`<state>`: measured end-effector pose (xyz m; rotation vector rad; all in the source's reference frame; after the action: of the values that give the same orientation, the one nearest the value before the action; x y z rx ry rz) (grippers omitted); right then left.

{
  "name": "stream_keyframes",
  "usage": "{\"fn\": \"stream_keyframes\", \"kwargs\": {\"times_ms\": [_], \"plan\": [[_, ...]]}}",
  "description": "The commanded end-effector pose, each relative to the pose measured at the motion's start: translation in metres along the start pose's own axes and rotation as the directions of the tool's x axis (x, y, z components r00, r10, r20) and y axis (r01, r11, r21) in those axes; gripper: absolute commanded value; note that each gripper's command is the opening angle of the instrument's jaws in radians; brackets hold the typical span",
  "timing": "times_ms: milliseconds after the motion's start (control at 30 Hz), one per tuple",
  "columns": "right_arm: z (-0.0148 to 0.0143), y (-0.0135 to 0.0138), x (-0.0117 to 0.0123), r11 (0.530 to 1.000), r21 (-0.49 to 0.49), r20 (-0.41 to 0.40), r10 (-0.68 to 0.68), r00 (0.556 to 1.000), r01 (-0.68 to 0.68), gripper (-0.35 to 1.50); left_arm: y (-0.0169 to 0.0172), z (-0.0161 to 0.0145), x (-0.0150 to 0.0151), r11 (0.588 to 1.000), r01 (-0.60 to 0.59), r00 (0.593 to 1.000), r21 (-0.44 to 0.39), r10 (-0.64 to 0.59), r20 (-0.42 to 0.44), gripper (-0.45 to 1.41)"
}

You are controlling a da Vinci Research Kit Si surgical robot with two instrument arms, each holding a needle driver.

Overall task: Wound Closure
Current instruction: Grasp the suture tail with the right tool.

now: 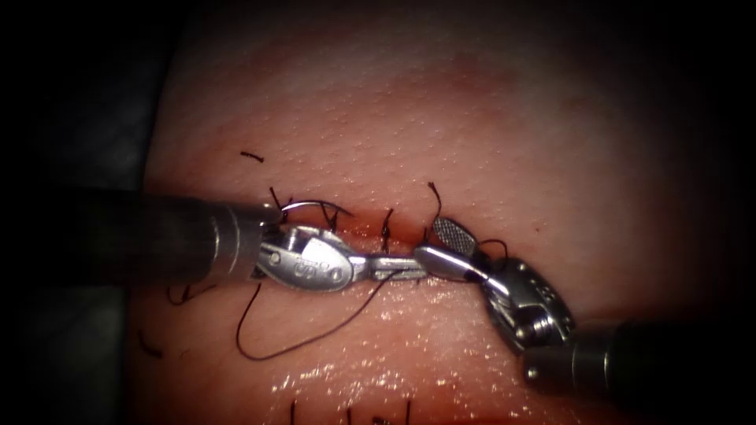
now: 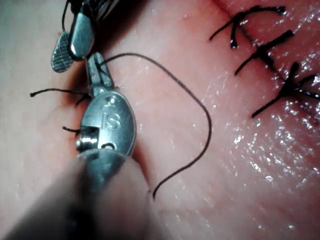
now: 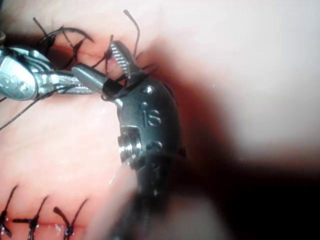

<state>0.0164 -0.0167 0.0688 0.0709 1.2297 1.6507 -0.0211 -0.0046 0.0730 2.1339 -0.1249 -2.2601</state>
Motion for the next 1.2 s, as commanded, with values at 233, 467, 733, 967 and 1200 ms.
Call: {"fn": "stream_keyframes", "kwargs": {"times_ms": [233, 467, 733, 967, 1200], "plan": [[0.0025, 0.002, 0.0006, 0.999, -0.046, -0.007, -0.005, 1.0, 0.005, 0.58, -0.0001, 0.0008, -0.0015, 1.0, -0.003, 1.0, -0.006, 0.003, 0.001, -0.45], [0.0034, 0.0034, 0.0008, 0.996, -0.084, 0.004, -0.025, 1.0, 0.025, 0.61, 0.0004, 0.0008, -0.0021, 1.0, -0.011, 1.0, -0.007, 0.011, 0.004, -0.45], [0.0047, 0.0038, -0.0001, 0.994, -0.095, 0.046, -0.052, 0.998, 0.056, 0.63, 0.0003, 0.0009, -0.0021, 1.0, -0.01, 1.0, -0.006, 0.01, 0.004, -0.45], [0.0056, 0.0033, -0.0008, 0.994, -0.081, 0.068, -0.061, 0.996, 0.066, 0.46, 0.0004, 0.0007, -0.0021, 1.0, -0.01, 1.0, -0.008, 0.01, 0.003, -0.45], [0.0055, 0.0026, 0.0, 0.996, -0.07, 0.072, -0.051, 0.996, 0.056, -0.35, 0.0003, 0.0006, -0.0024, 1.0, -0.017, 1.0, -0.011, 0.017, 0.004, -0.45]]}}
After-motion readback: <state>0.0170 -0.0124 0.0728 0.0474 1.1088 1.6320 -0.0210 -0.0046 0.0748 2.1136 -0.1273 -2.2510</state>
